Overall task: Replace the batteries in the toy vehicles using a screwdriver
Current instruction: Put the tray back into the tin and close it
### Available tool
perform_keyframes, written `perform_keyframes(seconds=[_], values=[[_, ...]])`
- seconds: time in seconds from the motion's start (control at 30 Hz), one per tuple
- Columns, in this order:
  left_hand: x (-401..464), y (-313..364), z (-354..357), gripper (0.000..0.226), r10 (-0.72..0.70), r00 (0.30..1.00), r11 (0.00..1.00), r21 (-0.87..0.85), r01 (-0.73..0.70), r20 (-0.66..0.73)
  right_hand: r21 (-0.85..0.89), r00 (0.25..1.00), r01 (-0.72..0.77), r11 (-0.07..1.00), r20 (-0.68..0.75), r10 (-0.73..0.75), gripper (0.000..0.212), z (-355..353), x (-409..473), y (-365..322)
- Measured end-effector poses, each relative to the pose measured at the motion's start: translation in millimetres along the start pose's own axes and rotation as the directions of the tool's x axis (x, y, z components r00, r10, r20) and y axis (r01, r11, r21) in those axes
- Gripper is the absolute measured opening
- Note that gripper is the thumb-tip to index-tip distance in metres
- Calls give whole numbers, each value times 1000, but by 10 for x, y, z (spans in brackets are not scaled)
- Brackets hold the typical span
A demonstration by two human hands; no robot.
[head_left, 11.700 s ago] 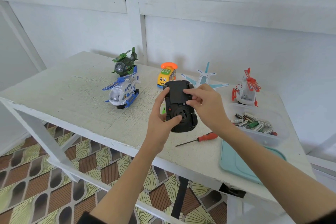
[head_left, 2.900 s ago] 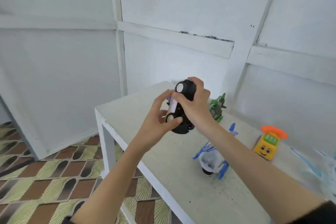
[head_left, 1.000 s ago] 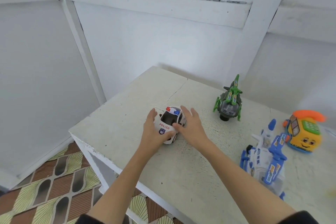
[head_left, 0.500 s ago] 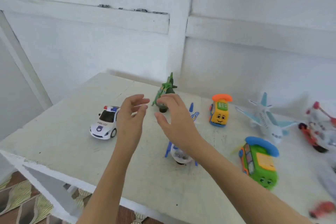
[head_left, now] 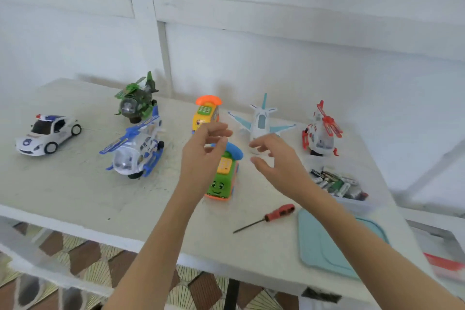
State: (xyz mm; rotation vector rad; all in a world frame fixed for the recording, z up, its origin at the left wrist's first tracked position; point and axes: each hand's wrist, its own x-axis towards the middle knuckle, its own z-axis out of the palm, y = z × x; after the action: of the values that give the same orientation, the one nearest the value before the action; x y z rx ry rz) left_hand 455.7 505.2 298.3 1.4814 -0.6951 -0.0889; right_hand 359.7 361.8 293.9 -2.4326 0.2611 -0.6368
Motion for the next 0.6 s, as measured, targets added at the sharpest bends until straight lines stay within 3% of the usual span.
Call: perform_keyframes(seconds=[0.23, 0.37, 0.6], values=[[-288, -198, 454, 29, -114, 970, 985, 150, 83, 213, -219, 933, -35, 975, 343, 110, 21, -297, -408, 571], [-417, -362, 534, 26, -163, 950, 974, 194, 114, 264, -236, 918, -24, 971, 380, 115, 23, -245, -551, 722], [-506, -508, 539, 26, -211, 942, 956, 255, 143, 262, -318, 890, 119, 940, 454, 41, 28, -25, -589, 758]])
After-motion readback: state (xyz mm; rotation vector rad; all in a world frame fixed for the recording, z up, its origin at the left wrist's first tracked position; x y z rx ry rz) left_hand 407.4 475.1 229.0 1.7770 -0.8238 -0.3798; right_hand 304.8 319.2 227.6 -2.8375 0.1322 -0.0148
